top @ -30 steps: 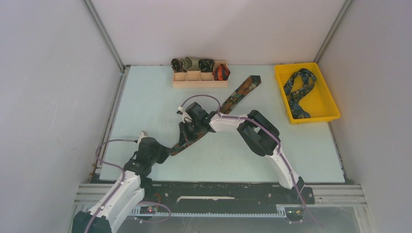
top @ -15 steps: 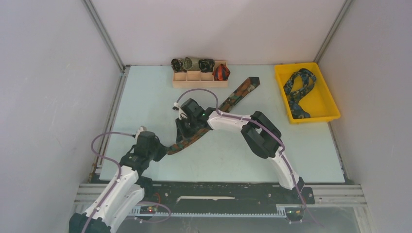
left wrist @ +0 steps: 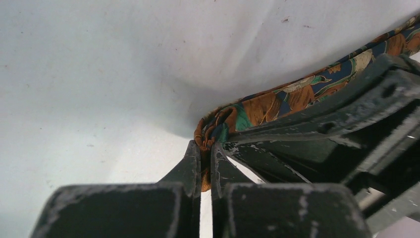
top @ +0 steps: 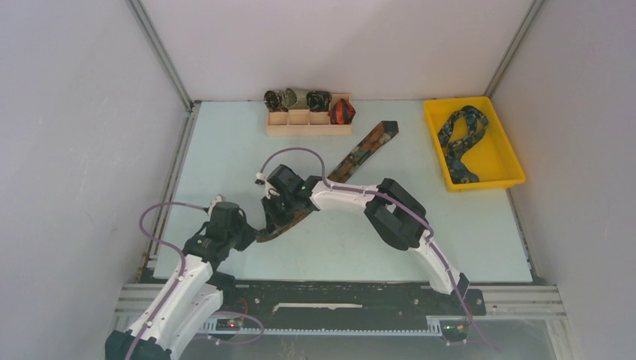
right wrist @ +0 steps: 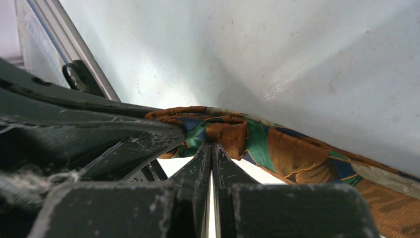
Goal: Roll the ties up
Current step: Roll the tie at the center of the board.
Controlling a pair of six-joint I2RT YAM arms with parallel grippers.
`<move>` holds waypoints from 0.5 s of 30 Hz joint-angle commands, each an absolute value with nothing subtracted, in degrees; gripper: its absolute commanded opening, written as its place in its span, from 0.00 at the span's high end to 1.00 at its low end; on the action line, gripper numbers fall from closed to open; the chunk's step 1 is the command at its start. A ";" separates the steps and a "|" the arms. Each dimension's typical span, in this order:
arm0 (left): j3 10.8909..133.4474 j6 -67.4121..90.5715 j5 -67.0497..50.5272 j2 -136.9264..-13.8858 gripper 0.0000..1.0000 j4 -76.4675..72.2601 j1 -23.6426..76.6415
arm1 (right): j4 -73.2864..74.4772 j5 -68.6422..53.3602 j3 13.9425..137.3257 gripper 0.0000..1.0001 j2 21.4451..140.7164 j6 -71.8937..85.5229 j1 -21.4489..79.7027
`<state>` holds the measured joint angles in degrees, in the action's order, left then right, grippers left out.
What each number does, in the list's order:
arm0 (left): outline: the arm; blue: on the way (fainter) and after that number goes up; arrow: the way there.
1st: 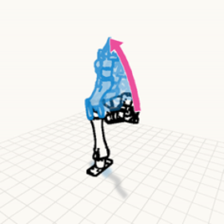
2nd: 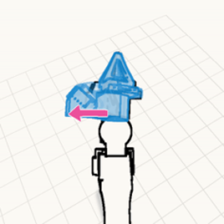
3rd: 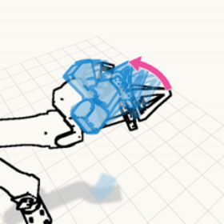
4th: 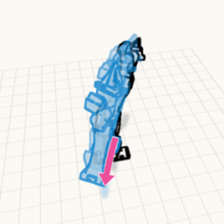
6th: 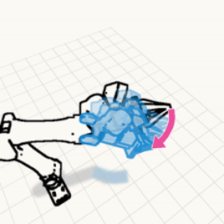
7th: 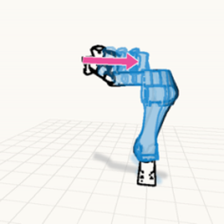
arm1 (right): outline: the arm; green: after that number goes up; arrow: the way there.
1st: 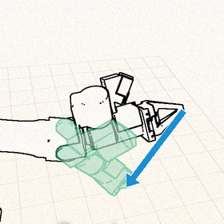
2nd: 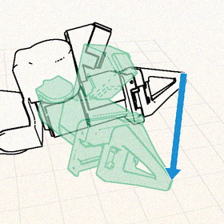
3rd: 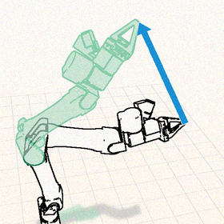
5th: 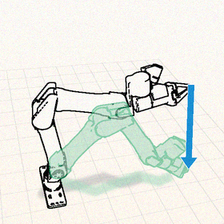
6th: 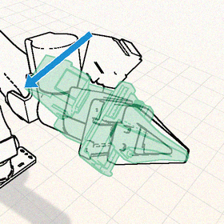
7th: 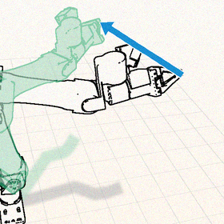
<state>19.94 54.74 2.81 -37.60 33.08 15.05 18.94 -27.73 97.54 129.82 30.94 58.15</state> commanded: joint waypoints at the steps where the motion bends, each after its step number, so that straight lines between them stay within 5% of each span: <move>1: 22.88 52.87 3.43 -37.44 1.00 34.32 15.21 | 19.52 -26.76 100.19 0.96 131.74 29.72 59.20; 15: 25.40 51.81 2.34 -38.56 1.00 35.78 15.21 | 21.45 -25.93 104.21 0.97 133.16 29.08 58.18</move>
